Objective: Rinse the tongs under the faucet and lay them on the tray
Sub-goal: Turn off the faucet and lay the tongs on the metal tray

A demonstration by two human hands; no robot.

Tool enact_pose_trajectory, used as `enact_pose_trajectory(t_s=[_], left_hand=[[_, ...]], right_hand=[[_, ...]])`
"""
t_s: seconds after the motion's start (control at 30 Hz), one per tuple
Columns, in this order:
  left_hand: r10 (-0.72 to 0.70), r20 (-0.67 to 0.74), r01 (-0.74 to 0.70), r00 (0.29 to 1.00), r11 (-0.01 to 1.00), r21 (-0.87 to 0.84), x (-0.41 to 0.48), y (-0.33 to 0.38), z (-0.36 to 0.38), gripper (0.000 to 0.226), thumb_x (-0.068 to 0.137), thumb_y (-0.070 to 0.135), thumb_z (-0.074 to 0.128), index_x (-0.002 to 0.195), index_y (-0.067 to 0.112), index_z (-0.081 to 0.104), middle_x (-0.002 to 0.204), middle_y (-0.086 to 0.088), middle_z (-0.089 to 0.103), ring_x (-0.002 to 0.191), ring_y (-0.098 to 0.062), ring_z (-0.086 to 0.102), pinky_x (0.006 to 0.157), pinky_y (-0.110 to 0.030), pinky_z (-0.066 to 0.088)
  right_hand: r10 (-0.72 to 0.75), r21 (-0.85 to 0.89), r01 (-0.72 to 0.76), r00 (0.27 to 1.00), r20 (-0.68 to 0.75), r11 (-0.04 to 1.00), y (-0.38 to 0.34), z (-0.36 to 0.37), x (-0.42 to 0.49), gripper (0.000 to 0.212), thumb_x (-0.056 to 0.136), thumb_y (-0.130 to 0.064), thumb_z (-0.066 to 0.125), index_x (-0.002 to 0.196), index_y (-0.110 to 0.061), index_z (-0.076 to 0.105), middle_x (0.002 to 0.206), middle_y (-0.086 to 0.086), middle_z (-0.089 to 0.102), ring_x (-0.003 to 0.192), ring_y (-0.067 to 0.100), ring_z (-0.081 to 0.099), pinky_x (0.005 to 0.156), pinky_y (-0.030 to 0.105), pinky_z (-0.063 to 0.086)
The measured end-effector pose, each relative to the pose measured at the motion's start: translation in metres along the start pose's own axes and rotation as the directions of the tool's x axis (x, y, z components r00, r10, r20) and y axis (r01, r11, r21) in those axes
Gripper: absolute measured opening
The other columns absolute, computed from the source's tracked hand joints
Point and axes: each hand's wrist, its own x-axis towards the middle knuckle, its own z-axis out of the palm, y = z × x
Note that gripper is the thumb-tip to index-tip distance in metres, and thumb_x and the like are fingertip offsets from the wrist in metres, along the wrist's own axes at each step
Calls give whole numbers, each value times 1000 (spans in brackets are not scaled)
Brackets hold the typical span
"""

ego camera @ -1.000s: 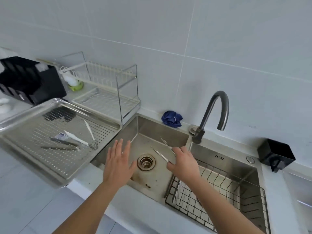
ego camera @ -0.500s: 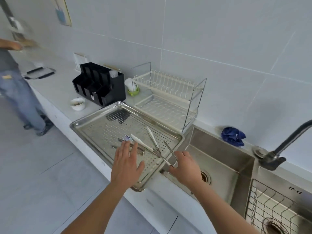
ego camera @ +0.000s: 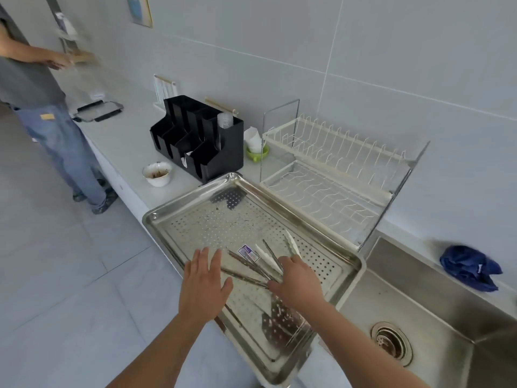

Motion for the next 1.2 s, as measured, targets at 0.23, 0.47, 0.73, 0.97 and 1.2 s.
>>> enact_pose_trajectory(t_s=[0.23, 0.47, 0.73, 0.97, 1.2], left_hand=[[-45, 45, 41, 998, 996, 80, 69, -37, 14, 72, 99, 53, 36, 159, 18, 17, 167, -18, 14, 154, -36, 4, 126, -51, 6], [31, 84, -43, 996, 988, 147, 149, -79, 5, 72, 99, 56, 34, 159, 18, 19, 166, -18, 16, 154, -36, 7, 125, -52, 3], [200, 135, -226, 971, 948, 224, 250, -147, 2, 65, 98, 50, 41, 152, 14, 36, 160, -22, 30, 150, -41, 22, 121, -61, 14], [368, 185, -402, 911, 893, 202, 265, -171, 18, 68, 90, 51, 36, 145, 14, 47, 156, -23, 38, 148, -44, 25, 118, -67, 15], [409, 113, -418, 905, 906, 71, 264, -183, 17, 61, 87, 39, 59, 139, 8, 53, 152, -24, 41, 145, -45, 31, 118, -66, 20]], right_hand=[[-10, -14, 10, 999, 44, 1000, -33, 18, 95, 52, 91, -52, 64, 126, -15, 56, 117, 4, 55, 84, 19, 47, 67, 30, 41], [102, 17, -104, 989, 108, 994, -63, 39, 153, 47, 94, -55, 56, 113, -12, 58, 113, 7, 55, 76, 21, 51, 58, 30, 40], [337, 93, -338, 941, 31, 936, -105, 66, 197, 55, 94, -58, 59, 125, -13, 57, 121, 8, 58, 97, 27, 66, 75, 35, 53], [518, 132, -513, 855, -4, 848, -131, 74, 194, 40, 95, -52, 61, 113, -17, 55, 107, 5, 61, 94, 26, 64, 75, 34, 50], [524, 102, -516, 848, -80, 851, -100, 69, 136, 28, 97, -18, 58, 122, -21, 70, 113, -1, 73, 104, 18, 67, 86, 29, 54]])
